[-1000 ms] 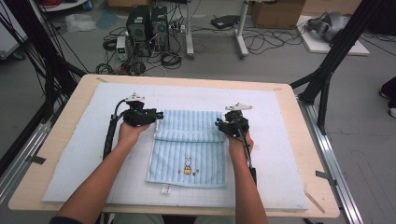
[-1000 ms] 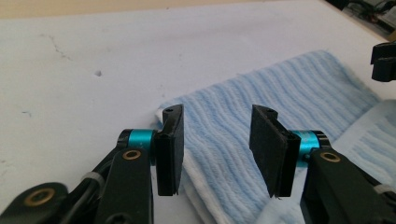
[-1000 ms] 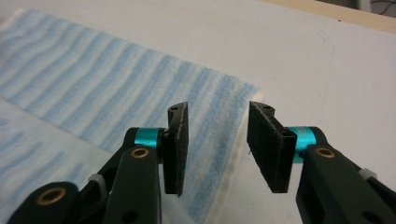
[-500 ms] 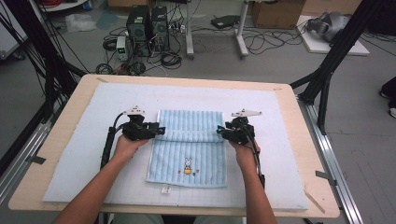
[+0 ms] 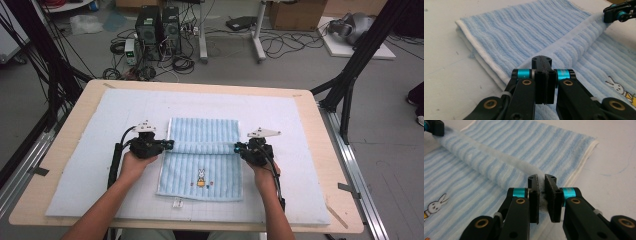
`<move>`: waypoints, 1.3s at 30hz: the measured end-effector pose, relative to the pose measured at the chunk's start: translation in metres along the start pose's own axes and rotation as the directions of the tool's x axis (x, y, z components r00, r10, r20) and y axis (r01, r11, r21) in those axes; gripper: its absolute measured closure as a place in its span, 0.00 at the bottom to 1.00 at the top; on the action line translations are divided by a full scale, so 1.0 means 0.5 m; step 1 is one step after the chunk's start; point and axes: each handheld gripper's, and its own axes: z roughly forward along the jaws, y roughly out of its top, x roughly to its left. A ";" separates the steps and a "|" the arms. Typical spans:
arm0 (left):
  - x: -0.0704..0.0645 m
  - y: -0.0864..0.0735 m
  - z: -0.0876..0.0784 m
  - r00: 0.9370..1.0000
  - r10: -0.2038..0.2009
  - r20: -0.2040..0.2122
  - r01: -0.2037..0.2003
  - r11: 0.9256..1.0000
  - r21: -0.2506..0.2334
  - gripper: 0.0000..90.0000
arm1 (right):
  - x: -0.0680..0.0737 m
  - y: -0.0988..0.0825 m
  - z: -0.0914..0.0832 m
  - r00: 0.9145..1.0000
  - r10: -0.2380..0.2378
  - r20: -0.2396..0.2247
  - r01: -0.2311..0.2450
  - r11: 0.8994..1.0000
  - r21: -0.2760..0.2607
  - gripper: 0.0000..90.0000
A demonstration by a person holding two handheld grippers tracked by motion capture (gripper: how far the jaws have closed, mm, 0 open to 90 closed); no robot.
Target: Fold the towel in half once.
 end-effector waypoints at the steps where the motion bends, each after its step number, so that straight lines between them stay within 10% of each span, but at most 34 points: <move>1: -0.001 0.000 -0.003 1.000 0.002 0.003 -0.002 1.000 -0.007 1.00 | 0.005 -0.001 -0.004 1.000 -0.011 0.000 0.011 1.000 0.001 0.91; 22: -0.091 -0.082 -0.124 0.998 0.031 0.062 -0.025 0.995 -0.098 1.00 | 0.111 -0.081 -0.107 0.998 -0.050 0.027 0.053 0.995 -0.086 0.90; 36: -0.131 -0.126 -0.138 0.994 0.056 0.095 -0.052 0.997 -0.049 1.00 | 0.142 -0.125 -0.147 0.997 -0.069 0.025 0.070 0.996 -0.059 0.89; 39: -0.126 -0.125 -0.144 0.996 0.009 0.088 -0.003 0.998 -0.064 0.76 | 0.154 -0.126 -0.146 0.996 -0.089 0.004 0.089 0.995 -0.048 0.79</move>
